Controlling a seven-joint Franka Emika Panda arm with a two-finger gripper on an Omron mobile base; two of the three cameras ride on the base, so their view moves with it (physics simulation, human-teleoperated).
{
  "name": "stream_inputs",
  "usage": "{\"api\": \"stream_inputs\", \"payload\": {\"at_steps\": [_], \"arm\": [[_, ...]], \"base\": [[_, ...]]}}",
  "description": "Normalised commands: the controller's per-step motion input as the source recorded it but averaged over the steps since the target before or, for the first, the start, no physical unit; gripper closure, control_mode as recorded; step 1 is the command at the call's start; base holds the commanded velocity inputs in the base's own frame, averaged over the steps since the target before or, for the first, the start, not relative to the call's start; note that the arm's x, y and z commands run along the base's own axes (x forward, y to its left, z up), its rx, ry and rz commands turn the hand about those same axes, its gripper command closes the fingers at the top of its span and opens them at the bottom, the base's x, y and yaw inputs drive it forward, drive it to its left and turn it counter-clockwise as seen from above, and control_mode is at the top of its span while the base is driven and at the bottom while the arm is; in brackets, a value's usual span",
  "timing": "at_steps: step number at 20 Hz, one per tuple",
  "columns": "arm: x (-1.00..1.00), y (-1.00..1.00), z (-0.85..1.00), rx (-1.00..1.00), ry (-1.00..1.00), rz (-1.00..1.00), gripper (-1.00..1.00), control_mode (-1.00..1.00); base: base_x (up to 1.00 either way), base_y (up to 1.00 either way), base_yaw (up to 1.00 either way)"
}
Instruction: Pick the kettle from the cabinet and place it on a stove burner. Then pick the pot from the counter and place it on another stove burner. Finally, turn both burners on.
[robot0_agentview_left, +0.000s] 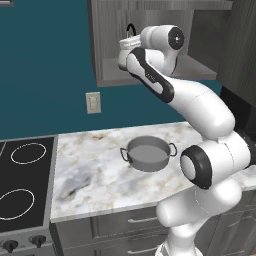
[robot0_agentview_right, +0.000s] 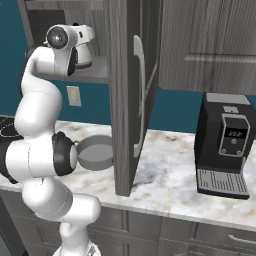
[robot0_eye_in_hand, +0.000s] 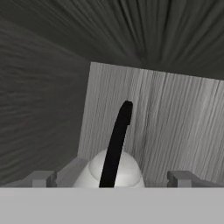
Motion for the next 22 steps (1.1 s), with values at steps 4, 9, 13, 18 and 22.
{"api": "stream_inputs", "payload": {"at_steps": [4,9,13,18,22], "arm": [[0.17,0.00,0.00,-0.02,0.08,0.00,-1.00,-1.00],[0.16,0.00,0.00,-0.02,0.08,0.00,-1.00,-1.00],[0.12,0.06,0.00,-0.03,0.08,0.00,1.00,-1.00],[0.00,0.00,0.00,0.00,0.04,0.00,1.00,-1.00],[0.00,0.00,0.00,0.00,0.01,0.00,1.00,-1.00]], "base": [[0.00,0.00,0.00],[0.00,0.00,0.00],[0.00,0.00,0.00],[0.00,0.00,0.00],[0.00,0.00,0.00]]}}
